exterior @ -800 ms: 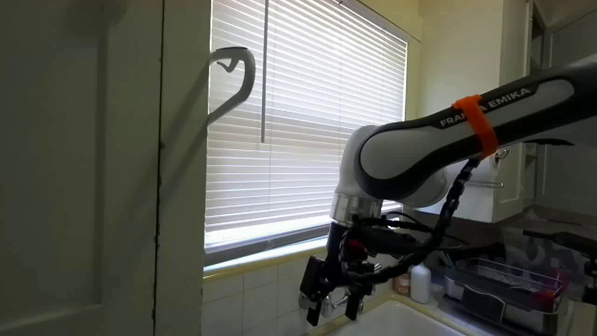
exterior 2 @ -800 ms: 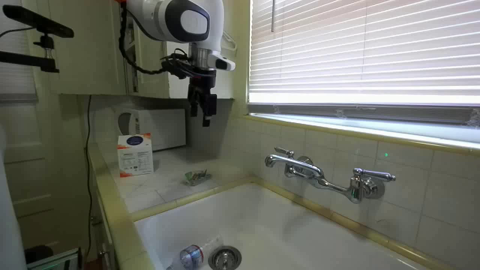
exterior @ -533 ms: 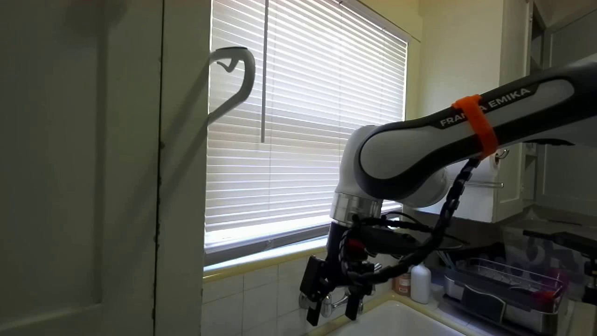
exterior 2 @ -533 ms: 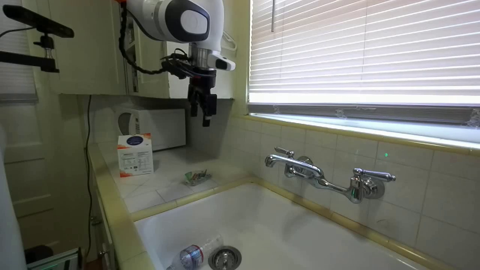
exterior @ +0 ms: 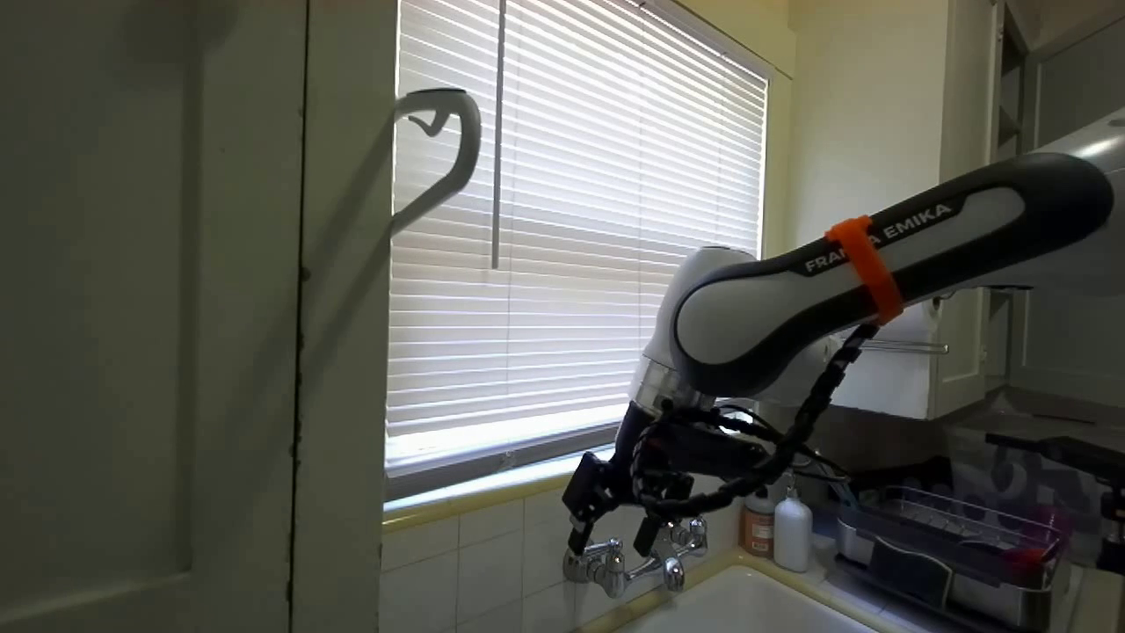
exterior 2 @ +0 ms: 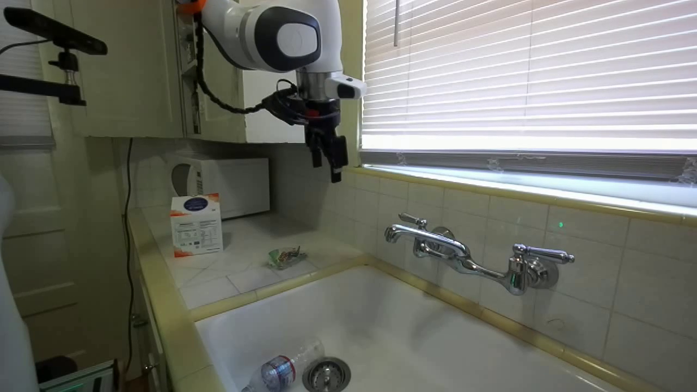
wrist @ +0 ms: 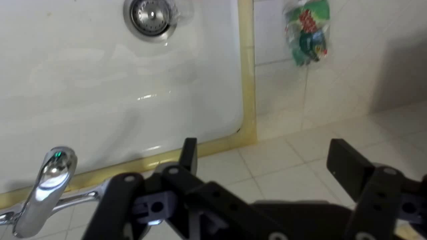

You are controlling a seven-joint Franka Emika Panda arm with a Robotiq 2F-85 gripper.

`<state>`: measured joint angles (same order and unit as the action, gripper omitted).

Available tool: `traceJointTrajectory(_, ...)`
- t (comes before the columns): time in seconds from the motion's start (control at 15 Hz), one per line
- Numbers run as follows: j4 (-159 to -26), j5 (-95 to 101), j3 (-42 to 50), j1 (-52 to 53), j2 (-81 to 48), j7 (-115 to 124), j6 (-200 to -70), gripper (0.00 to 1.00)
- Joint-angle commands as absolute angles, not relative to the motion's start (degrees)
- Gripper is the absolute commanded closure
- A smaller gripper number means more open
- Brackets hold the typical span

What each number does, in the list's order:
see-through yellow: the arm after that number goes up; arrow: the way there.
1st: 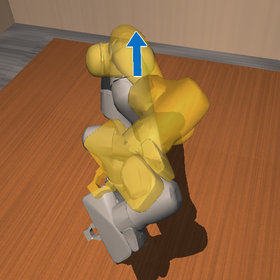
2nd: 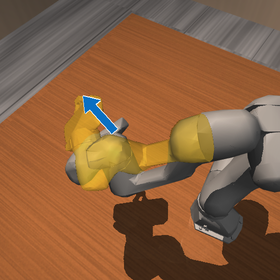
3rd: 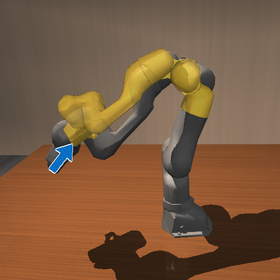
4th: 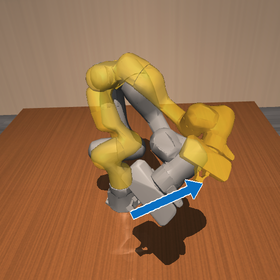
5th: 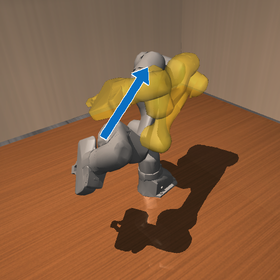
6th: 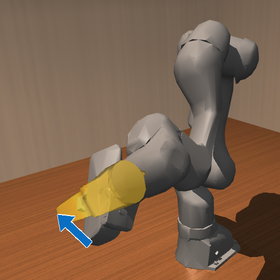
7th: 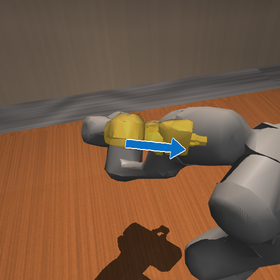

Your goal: Open the blinds.

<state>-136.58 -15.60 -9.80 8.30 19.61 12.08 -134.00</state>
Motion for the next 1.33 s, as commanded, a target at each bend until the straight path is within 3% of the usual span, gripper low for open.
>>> traceJointTrajectory(0.0, -137.7, -12.7, -8.5, 5.2, 15.3, 12.8, -145.3, 0.0)
traceJointTrajectory(0.2, -137.2, -10.4, -7.5, 3.0, 10.4, 14.1, -156.0, 0.0)
traceJointTrajectory(0.27, -136.7, -9.5, -7.2, 2.4, 8.7, 14.7, -159.5, 0.24)
traceJointTrajectory(0.4, -135.9, -7.0, -6.9, 1.2, 5.8, 15.7, -165.8, 0.34)
traceJointTrajectory(0.93, -129.0, 10.2, -6.2, -4.5, -0.3, 24.8, -175.8, 0.96)
traceJointTrajectory(1.0, -128.1, 13.5, -5.7, -5.2, -0.9, 26.8, -176.4, 1.0)
traceJointTrajectory(1.27, -125.2, 26.2, -3.7, -6.3, -2.6, 35.8, -176.8, 1.0)
